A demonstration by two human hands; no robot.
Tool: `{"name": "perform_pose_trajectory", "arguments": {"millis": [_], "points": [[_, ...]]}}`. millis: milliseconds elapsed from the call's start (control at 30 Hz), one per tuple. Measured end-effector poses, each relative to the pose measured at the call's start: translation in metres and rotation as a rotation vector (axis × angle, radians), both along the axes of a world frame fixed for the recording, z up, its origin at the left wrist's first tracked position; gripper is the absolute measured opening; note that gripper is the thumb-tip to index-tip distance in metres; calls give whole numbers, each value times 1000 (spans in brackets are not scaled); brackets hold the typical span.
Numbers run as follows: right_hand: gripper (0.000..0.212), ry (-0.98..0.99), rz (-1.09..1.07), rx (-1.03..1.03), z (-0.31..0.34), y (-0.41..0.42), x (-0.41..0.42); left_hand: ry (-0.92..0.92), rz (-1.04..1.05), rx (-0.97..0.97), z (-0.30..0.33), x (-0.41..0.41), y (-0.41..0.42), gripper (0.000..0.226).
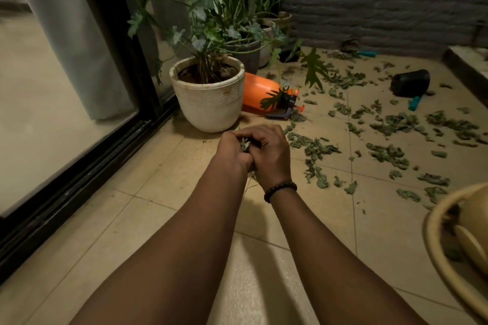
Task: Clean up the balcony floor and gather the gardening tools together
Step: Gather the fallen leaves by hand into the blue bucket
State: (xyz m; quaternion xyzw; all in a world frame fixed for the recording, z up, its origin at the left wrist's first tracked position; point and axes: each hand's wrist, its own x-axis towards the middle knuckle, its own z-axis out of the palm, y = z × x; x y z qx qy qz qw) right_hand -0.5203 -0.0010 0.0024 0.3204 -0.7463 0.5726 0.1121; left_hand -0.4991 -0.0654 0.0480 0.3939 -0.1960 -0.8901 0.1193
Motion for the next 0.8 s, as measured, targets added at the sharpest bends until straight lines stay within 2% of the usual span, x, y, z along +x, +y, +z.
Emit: {"name": "perform_pose_trajectory", "arguments": {"millis": [67,100,200,267,333,400,467,533,567,600,667,800], "points": [[42,106,-26,91,-1,1,-5,-16,23,42,-8,-2,-3,33],[39,92,1,111,-2,2,-6,-11,20,24,-15,-3,-5,31],[28,-123,194,122,-1,8,0,-80,53,-150,-29,-4,-15,26],[22,-280,289,-14,2,16,6,-134,107,-183,-34,-5,-24,30],[19,-346,187,-188,4,23,7,-134,137,-224,-33,-7,-30,25],[20,-449,22,-232,1,24,5,-87,112,-227,-23,-5,-30,27],[38,-710,8,-204,-1,17,7,-13,72,-202,-16,-8,-30,35],[57,-1091,150,-331,1,9,10,33,38,-195,-13,-10,-25,36],[60,-1201,210,-425,3,7,12,58,23,-180,-10,-10,-21,36],[58,-1224,261,-491,8,6,14,62,1,-191,-8,-12,-18,37],[51,-1115,291,-467,19,2,18,36,-10,-247,-6,-14,-15,38],[52,-608,138,-74,28,-6,17,-1,-52,-350,-3,-12,-10,46]]}}
